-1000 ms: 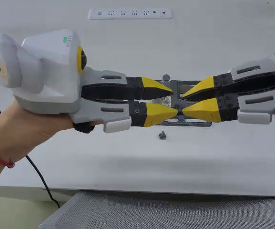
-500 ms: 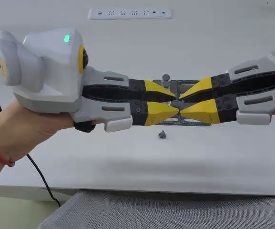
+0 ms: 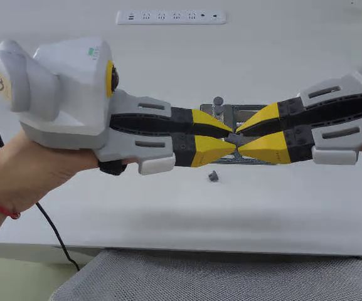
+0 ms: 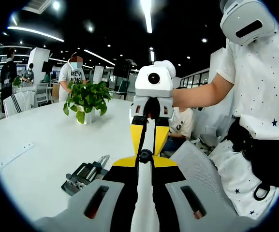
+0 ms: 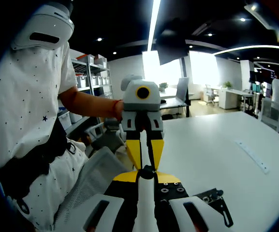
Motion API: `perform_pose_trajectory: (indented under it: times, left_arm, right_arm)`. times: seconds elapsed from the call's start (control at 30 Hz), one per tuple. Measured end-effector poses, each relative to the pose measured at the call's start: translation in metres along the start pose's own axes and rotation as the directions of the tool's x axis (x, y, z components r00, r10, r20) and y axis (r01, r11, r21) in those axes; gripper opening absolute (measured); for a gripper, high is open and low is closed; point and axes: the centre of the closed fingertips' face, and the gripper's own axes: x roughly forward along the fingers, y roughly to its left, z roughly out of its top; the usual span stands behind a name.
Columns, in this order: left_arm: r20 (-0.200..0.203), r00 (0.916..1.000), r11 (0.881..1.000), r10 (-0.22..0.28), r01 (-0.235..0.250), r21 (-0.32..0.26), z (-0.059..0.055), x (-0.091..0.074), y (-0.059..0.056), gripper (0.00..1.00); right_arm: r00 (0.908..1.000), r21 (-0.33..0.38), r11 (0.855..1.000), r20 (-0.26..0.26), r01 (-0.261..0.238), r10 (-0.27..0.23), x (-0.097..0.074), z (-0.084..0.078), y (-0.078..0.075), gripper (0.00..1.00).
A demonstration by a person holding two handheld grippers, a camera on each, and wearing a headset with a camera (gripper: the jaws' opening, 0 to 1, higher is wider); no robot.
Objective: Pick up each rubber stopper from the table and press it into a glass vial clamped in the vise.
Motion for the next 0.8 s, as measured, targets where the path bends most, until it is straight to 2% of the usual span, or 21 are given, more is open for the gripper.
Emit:
perform_pose_trajectory:
  times: [0.27,0.43,0.57,0.63,0.73,0.8]
  left_arm:
    - [0.020,0.9995,0.999,0.026,-0.025,-0.043,0.000,0.000,0.003,0.05]
    - [0.078,0.9949,0.995,0.063,-0.057,-0.084,0.005,-0.004,0.006,0.05]
    - [0.117,0.9902,0.992,0.076,-0.063,-0.111,0.010,-0.004,0.007,0.05]
    - [0.170,0.9824,0.988,0.078,-0.054,-0.142,0.019,-0.004,0.006,0.05]
    - [0.162,0.9828,0.989,0.089,-0.068,-0.132,0.018,-0.005,0.009,0.05]
    - [0.172,0.9811,0.988,0.089,-0.066,-0.141,0.020,-0.005,0.008,0.05]
  right_arm:
    - [0.9998,0.016,1.000,0.004,0.022,-0.022,-0.001,0.000,-0.001,0.08]
    - [0.9975,0.034,0.998,0.042,0.056,-0.058,-0.003,0.004,-0.004,0.08]
    - [0.9963,0.039,0.997,0.053,0.066,-0.068,-0.004,0.007,-0.006,0.08]
    - [0.9963,0.032,0.997,0.044,0.072,-0.074,-0.003,0.006,-0.006,0.08]
    - [0.9955,0.031,0.996,0.049,0.079,-0.080,-0.003,0.007,-0.006,0.08]
    - [0.9952,0.031,0.996,0.055,0.080,-0.082,-0.004,0.009,-0.006,0.08]
